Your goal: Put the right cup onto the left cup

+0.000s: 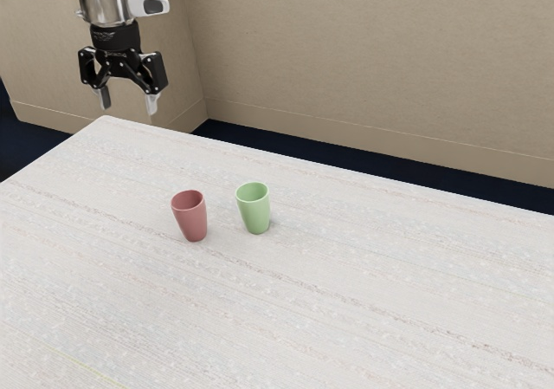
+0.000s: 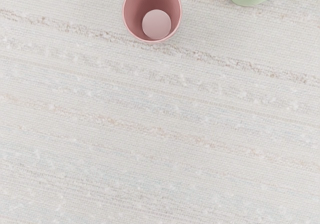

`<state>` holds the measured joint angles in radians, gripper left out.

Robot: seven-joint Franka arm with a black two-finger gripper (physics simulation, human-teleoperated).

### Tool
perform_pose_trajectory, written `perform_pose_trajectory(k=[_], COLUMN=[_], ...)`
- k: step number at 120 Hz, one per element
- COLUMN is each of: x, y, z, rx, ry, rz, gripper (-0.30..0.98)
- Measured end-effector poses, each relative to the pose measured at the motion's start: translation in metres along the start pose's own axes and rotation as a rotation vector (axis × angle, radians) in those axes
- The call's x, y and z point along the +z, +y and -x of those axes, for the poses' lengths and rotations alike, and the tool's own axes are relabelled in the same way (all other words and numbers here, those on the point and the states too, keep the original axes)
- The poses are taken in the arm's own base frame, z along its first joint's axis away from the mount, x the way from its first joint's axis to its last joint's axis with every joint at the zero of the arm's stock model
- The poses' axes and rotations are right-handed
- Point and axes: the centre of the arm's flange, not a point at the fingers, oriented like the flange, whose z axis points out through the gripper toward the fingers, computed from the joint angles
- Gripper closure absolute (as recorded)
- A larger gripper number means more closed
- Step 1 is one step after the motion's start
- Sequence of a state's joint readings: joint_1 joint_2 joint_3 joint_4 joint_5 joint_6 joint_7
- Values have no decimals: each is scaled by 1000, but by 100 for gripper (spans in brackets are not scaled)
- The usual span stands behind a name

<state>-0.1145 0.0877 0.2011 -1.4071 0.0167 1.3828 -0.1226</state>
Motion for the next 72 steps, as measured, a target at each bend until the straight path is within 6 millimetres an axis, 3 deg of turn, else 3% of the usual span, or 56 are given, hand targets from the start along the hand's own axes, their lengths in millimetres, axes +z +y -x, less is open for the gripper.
perform_pose_trajectory(k=[9, 21, 31, 46, 63, 72], x=[2, 20, 45, 83, 120, 137], y=[1, 17, 43, 64, 101, 110], z=[-3, -25, -54, -89, -118, -127], rx=[-1, 11, 41, 53, 94, 100], ry=[0, -19, -27, -40, -25, -24], rz=[-1, -13, -24, -12, 5, 11], gripper=[0, 0, 0, 0, 0, 0])
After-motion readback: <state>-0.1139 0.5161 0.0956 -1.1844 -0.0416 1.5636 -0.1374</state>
